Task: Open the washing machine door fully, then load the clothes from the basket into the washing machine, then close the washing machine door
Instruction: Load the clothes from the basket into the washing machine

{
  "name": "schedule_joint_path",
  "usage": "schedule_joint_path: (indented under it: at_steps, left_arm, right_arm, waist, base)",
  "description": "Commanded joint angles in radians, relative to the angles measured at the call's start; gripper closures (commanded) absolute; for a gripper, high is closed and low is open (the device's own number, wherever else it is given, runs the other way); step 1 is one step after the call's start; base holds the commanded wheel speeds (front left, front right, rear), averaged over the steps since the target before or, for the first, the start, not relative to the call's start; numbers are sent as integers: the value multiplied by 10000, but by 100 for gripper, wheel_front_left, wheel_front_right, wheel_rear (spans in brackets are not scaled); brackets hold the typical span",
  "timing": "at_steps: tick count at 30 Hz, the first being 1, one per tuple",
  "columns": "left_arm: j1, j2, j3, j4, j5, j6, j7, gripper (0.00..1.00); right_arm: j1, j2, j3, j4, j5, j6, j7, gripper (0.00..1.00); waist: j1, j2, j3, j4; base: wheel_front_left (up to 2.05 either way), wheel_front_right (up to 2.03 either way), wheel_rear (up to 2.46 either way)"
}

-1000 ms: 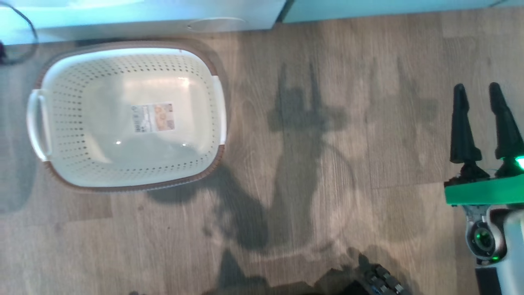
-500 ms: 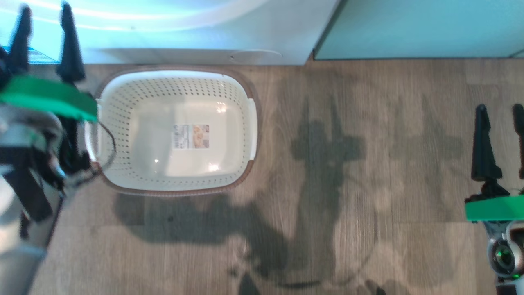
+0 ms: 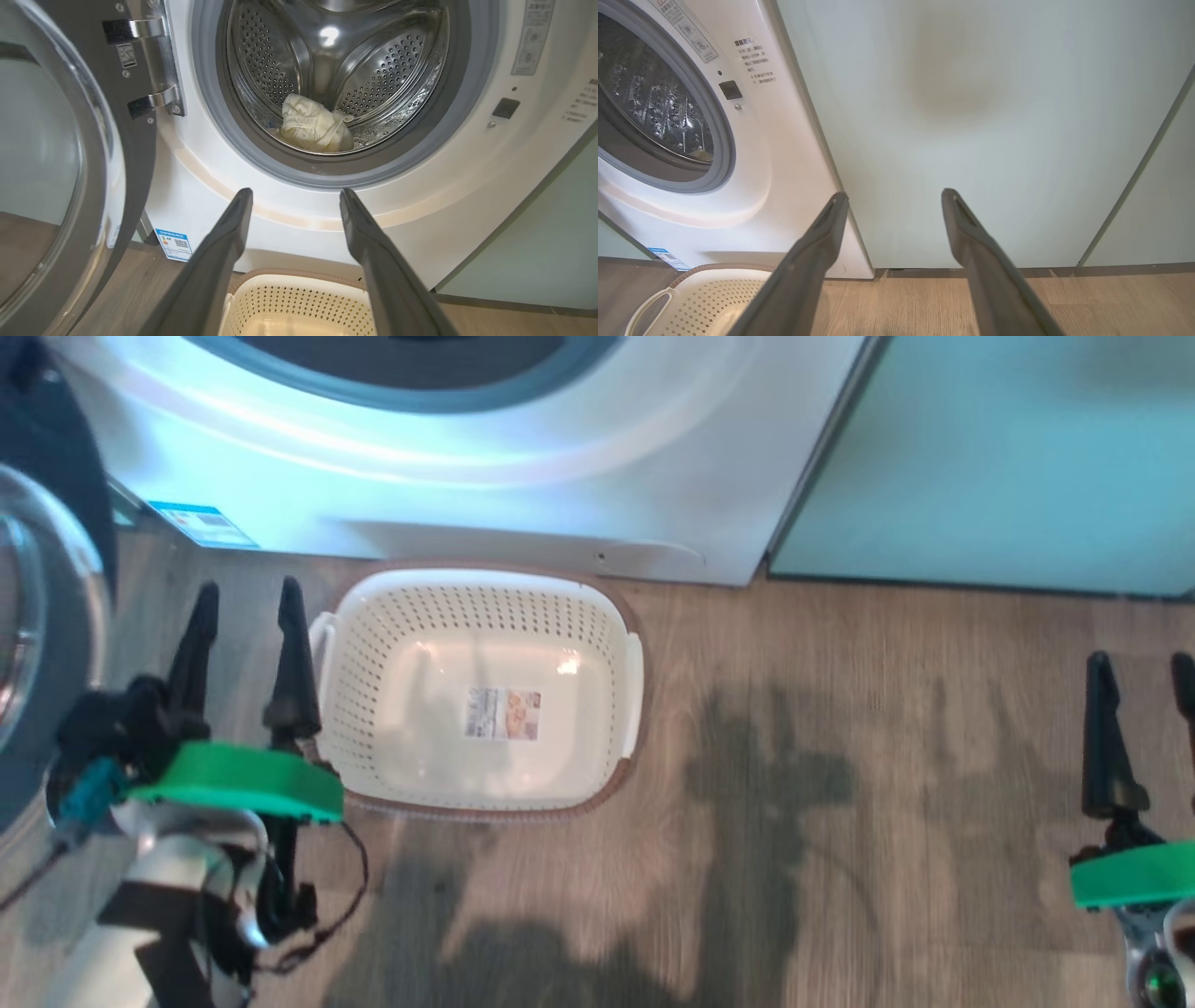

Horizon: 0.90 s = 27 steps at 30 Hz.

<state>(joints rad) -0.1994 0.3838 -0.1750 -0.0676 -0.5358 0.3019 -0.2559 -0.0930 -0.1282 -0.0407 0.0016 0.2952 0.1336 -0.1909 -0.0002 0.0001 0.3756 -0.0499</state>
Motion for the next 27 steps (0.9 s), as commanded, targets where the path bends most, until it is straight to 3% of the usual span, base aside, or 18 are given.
schedule_joint_path:
  at_steps: [1,11,27]
  left_arm:
    - [82,122,433,-444,149,25,-57,0]
    - [1241,-152,317,-718,333,-24,-55,0]
    - [2408,-9,-89,-1129,333,-5,273,0]
  right_arm:
    - [210,-233,93,-410,-101,-29,114,0]
    - [1014,6,35,-942,-266,-29,681,0]
    - [2059,312,-2,-1763,-625,-29,1391,0]
  waist:
    - [2,-1,-437,259]
    - [2,-1,-1495,362]
    - [2,-1,-2678,337]
  base:
    - [0,0,0]
    - [0,0,0]
    - [0,0,0]
